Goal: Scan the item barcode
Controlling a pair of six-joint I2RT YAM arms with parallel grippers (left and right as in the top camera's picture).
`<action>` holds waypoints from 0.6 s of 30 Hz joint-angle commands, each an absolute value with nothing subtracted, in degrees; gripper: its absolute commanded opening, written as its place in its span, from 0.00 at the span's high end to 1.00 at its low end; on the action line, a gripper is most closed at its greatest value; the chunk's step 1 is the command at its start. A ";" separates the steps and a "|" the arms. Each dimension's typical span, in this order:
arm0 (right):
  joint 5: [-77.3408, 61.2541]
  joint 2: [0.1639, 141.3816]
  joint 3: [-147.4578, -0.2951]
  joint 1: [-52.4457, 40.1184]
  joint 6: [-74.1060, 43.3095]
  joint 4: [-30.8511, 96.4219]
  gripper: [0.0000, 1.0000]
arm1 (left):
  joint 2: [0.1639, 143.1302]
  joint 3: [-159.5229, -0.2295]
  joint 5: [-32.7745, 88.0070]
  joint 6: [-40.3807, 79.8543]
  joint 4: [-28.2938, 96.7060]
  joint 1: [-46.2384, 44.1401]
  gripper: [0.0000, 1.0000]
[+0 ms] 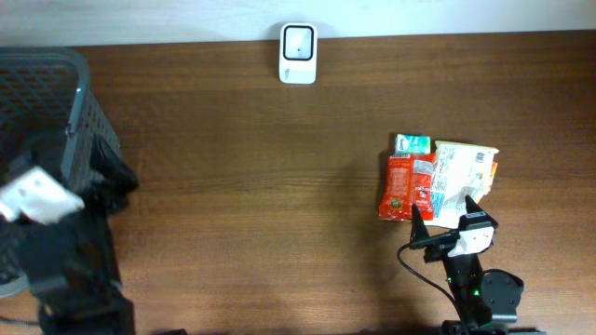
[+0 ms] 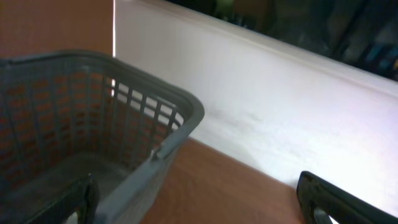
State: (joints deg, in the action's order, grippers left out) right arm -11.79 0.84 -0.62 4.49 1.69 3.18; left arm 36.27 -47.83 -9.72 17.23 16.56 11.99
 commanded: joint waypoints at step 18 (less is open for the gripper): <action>-11.33 0.36 -0.32 4.14 1.43 3.49 0.01 | 4.45 -6.48 -9.02 17.54 -5.54 6.85 0.01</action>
State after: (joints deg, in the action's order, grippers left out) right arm -11.81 0.84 -0.62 4.49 1.67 3.18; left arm 6.79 -8.62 -9.45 17.43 -5.26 7.14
